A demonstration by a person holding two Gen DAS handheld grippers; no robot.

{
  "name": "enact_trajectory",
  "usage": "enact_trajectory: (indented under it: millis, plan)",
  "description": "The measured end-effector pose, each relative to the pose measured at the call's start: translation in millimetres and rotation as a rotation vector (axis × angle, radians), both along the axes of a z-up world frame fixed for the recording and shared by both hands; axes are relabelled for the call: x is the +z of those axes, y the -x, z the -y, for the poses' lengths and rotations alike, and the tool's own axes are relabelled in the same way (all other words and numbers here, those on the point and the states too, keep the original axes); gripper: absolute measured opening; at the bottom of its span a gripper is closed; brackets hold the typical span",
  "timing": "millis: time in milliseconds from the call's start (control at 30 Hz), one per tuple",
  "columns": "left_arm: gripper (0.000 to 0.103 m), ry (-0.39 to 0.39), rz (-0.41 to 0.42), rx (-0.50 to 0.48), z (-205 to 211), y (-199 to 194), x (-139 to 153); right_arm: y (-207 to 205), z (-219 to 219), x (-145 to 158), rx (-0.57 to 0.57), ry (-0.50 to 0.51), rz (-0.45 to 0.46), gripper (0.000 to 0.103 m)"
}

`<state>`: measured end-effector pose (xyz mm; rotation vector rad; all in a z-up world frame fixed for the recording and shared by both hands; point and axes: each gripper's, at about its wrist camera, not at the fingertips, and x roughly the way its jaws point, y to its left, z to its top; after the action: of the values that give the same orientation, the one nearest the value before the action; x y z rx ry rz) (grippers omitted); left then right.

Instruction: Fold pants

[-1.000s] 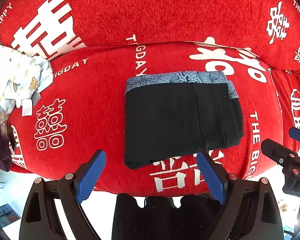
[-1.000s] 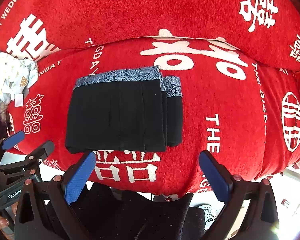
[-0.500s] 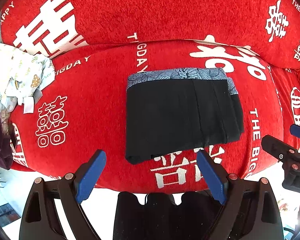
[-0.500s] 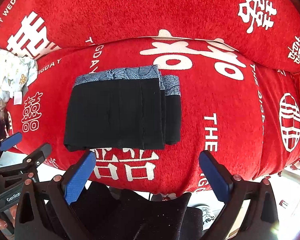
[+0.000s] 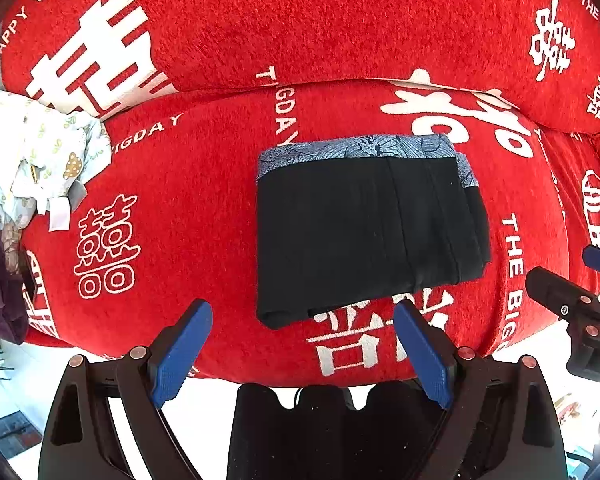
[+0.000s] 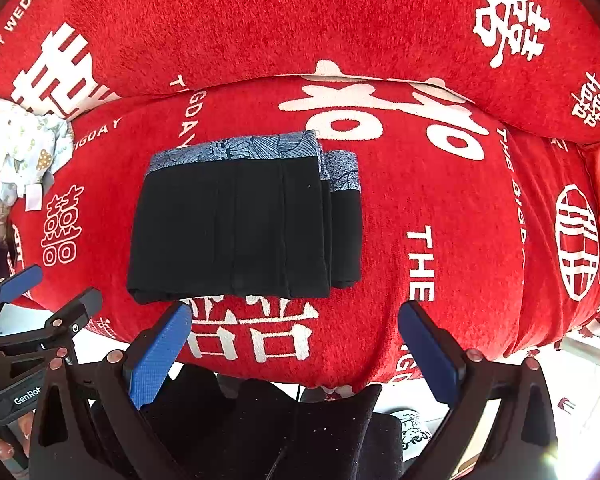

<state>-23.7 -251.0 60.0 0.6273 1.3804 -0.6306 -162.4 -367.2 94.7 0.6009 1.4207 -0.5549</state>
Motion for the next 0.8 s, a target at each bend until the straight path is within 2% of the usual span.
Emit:
enact_trajectory:
  millis: [800]
  plan:
    - [0.093,0.004,0.016,-0.015,3.6,-2.8,0.8,-7.5,-5.7,-1.8,-0.004,0.009,-0.022,0.103]
